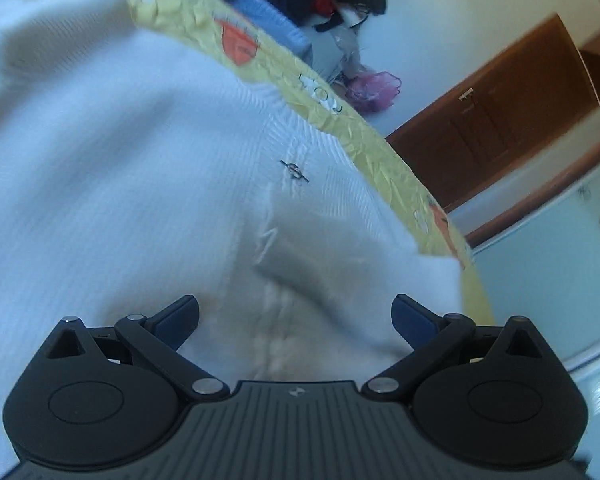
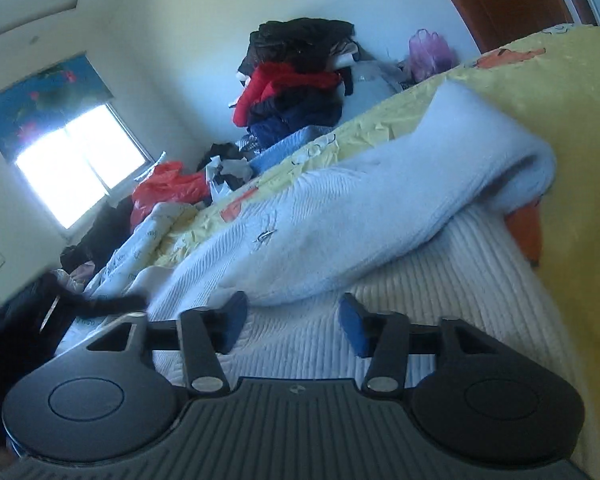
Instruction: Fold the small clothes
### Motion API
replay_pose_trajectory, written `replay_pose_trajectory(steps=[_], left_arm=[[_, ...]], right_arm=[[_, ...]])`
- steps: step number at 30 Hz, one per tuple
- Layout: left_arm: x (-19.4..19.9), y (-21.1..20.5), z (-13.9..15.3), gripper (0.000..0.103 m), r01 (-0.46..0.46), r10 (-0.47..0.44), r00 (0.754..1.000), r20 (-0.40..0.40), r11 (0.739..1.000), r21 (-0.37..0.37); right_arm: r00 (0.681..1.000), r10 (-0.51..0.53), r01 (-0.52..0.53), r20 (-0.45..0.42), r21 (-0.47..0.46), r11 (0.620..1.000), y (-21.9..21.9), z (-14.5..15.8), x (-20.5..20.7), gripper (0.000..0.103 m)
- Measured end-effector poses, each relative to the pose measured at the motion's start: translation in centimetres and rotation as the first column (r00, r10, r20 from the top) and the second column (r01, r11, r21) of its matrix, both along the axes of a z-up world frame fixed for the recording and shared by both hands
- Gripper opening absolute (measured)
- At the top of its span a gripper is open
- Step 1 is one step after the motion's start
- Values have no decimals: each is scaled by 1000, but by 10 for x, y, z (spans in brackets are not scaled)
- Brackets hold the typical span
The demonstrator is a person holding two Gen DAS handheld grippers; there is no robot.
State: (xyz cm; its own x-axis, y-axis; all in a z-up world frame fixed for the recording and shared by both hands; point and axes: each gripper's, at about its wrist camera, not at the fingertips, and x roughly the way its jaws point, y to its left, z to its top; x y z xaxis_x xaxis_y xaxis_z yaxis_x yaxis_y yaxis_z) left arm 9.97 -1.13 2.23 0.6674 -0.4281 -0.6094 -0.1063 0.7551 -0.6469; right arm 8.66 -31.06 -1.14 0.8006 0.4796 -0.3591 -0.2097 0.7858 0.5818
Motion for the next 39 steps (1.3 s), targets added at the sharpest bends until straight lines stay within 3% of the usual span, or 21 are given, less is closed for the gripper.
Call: replay_pose_trajectory(steps=[4, 6, 8, 10, 14, 18, 20, 22, 27, 31, 34, 37, 39], left_arm=[[34, -20, -5, 102, -39, 40, 999, -8, 998, 49], [46, -30, -4, 94, -45, 45, 999, -2, 995, 85], [57, -37, -3, 51, -34, 35, 999, -9, 991, 133], [66, -45, -4, 45, -14, 19, 1000, -24, 981, 194], [67, -49, -1, 42, 31, -33, 999, 7, 974, 222], [68, -49, 4, 10, 47, -56, 998, 24, 956, 289], [57, -44, 16, 9, 54, -78, 994, 78, 960, 276], [49, -44, 35, 9, 55, -110, 981, 162, 948, 313], [33, -31, 66, 9, -11, -135, 948, 289, 891, 454], [39, 2, 52, 9, -79, -57, 967, 249, 860, 504], [43, 26, 32, 9, -100, -4, 980, 199, 856, 507], [47, 30, 6, 9, -65, -9, 991, 132, 838, 542], [40, 27, -10, 9, -78, -20, 986, 166, 822, 564]], right_arm=[[1000, 19, -18, -7, 42, 999, -4, -4, 0, 69], [1000, 15, -14, -11, 62, 998, -7, -5, -1, 69], [1000, 6, -5, -14, 85, 996, -9, -6, -1, 70], [1000, 2, 1, -20, 105, 995, -11, -8, -1, 71], [1000, 4, -1, -23, 115, 993, -12, -8, -1, 72], [1000, 2, 0, -22, 106, 994, -10, -8, -2, 72], [1000, 2, 1, -23, 103, 995, -10, -8, -1, 72], [1000, 2, 0, -24, 99, 995, -11, -7, -1, 72], [1000, -2, 5, -26, 88, 996, -9, -7, -1, 72], [1000, -3, 5, -27, 82, 997, -7, -6, -1, 72], [1000, -3, 6, -29, 78, 997, -7, -6, 0, 72], [999, -2, 5, -33, 74, 997, -7, -6, 1, 73], [999, -2, 4, -36, 70, 998, -6, -6, 1, 73]])
